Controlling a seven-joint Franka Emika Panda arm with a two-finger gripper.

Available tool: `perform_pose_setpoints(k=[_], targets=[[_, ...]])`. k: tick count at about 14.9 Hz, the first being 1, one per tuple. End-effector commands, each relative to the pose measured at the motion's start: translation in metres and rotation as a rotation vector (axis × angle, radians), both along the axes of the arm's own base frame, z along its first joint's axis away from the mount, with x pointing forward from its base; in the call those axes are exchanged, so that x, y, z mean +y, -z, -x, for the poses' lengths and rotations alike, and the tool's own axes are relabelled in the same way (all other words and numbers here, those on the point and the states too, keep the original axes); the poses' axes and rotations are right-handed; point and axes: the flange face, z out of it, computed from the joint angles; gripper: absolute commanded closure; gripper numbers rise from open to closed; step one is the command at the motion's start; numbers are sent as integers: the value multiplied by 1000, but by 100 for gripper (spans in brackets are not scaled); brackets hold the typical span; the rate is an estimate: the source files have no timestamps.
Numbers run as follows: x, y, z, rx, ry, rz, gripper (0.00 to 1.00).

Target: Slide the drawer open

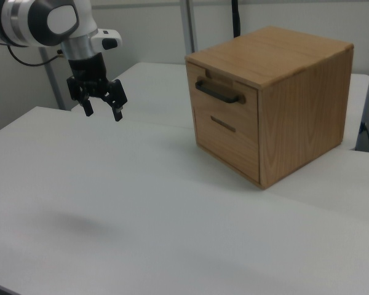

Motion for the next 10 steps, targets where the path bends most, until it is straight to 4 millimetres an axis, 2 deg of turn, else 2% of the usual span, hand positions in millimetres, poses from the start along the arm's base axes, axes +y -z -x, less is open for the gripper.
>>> perform_pose_setpoints(k=[1,10], targets=[[-1,0,4,-13,-19,-7,0],[-1,1,4,-8,-14,-9,0]])
